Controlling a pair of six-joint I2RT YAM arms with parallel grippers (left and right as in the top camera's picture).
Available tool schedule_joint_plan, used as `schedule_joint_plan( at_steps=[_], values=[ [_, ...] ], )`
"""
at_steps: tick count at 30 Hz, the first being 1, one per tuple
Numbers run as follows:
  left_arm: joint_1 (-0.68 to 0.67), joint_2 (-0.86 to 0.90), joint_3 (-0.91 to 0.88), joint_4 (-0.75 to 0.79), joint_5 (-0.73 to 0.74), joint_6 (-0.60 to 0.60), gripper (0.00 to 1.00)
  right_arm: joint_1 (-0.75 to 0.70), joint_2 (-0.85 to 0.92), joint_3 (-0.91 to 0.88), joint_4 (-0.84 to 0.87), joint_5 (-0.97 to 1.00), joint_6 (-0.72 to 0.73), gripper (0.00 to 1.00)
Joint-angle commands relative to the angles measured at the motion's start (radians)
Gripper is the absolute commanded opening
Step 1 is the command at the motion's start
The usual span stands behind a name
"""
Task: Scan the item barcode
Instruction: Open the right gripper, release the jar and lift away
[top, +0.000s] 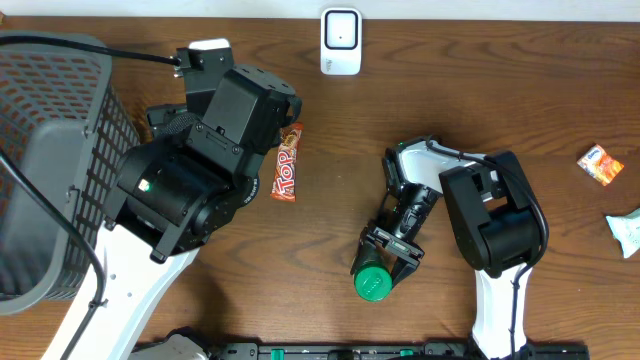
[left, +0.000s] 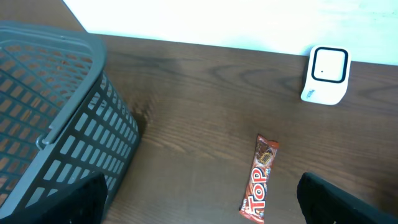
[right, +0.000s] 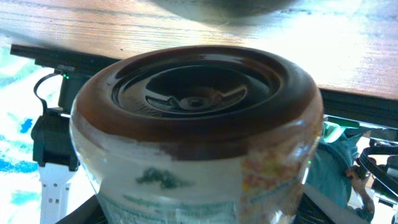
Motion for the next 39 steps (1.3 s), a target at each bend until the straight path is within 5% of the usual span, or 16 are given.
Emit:
schedule_joint_plan(
  at_steps=[1,4,14,17,29,39],
  values=[
    [0.003,-0.001,0.008,-0.001,-0.016,0.005,0.98,-0.018,0.006,-0.001,0.002,-0.040,-0.023,0.74],
    [0.003,-0.001,0.008,-0.001,-0.016,0.005,0.98,-0.034,0.006,0.001,0.035,-0.032,-0.018,0.90],
    [0.003,-0.001,0.008,-0.001,-0.016,0.006,0.98,-0.152,0.006,0.004,0.151,-0.009,0.034,0.89],
    [0.003,-0.001,0.008,-0.001,-0.016,0.006,0.98,-0.173,0.006,0.030,0.165,0.084,0.035,0.99],
    [0.003,-0.001,0.008,-0.001,-0.016,0.006,0.98,-0.191,-0.082,0.387,0.222,0.435,0.032,0.99],
    [0.003,-0.001,0.008,-0.001,-0.016,0.005,0.98,-0.156,-0.431,0.401,0.408,0.704,-0.072,0.99]
  ],
)
